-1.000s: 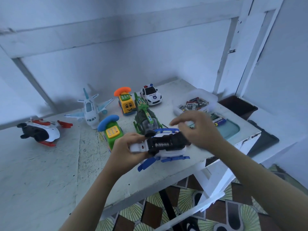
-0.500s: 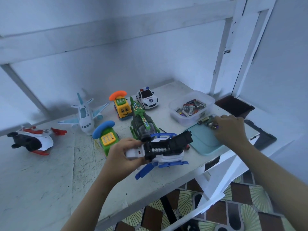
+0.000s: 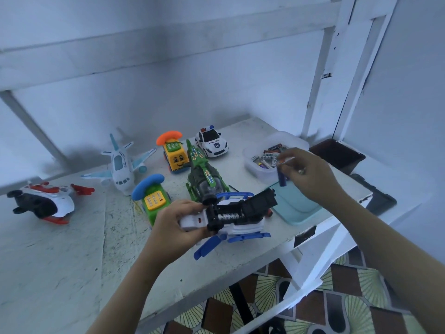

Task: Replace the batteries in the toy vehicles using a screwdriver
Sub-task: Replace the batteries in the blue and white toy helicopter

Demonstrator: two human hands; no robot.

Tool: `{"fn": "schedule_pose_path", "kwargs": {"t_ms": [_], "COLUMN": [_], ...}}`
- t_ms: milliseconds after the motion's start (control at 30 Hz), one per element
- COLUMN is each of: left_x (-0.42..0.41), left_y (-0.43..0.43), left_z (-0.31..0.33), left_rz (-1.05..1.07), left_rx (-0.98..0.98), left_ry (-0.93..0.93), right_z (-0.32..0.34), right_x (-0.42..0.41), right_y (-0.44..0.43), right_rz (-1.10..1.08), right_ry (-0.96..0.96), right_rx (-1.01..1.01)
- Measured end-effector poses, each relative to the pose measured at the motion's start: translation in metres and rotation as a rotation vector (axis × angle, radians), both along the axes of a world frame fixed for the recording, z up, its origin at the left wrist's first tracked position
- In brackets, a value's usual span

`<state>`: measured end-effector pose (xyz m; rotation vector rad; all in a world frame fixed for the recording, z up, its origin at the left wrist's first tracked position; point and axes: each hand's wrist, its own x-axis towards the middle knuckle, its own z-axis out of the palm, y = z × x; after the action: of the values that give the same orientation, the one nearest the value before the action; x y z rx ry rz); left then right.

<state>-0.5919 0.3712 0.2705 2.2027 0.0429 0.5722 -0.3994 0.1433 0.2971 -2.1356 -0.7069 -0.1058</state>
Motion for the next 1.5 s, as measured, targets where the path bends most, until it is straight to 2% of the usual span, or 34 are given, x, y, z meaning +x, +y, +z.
{"fn": "schedule_pose_path", "kwargs": {"t_ms": [100,167,267,333,433,633,900,1100,1300,1400,1500], "left_x": [0.0,0.0,0.0,0.0,0.0,0.001,0.002,0.003,0.002,0.002,0.003], "left_y": [0.001,0.003,0.002,0.002,0.002,0.002,0.006,0.008,0.008,0.007,0.007], "left_z": [-0.001,-0.002,-0.001,0.0,0.002,0.004,0.001,0.002,0.001,0.002,0.004], "left_rz": [0.007,0.005,-0.008,-0.013,-0.013,-0.026,-0.035,-0.058,-0.071,-0.068,-0.068], "left_rx": [0.023,0.023,0.02,0.02,0.008,0.029,0.017,-0.011,-0.022,-0.06,-0.083], "left_ry": [0.002,0.003,-0.004,-0.008,0.006,0.004,0.013,0.014,0.02,0.014,0.002], "right_z": [0.023,0.034,0.037,0.029,0.018,0.015,0.009,0.007,0.007,0.011,0.021], "right_x": [-0.028,-0.047,-0.067,-0.072,-0.075,-0.078,-0.082,-0.081,-0.085,-0.083,-0.078], "right_y": [0.018,0.026,0.036,0.041,0.044,0.047,0.045,0.047,0.045,0.043,0.04], "right_rz": [0.117,0.248,0.442,0.492,0.5,0.462,0.424,0.441,0.475,0.481,0.427], "right_ry": [-0.023,-0.005,-0.01,-0.1,-0.226,-0.399,-0.387,-0.403,-0.514,-0.464,-0.188], "right_rx": [0.184,0.204,0.058,-0.07,-0.168,-0.219,-0.209,-0.282,-0.359,-0.329,-0.098]}}
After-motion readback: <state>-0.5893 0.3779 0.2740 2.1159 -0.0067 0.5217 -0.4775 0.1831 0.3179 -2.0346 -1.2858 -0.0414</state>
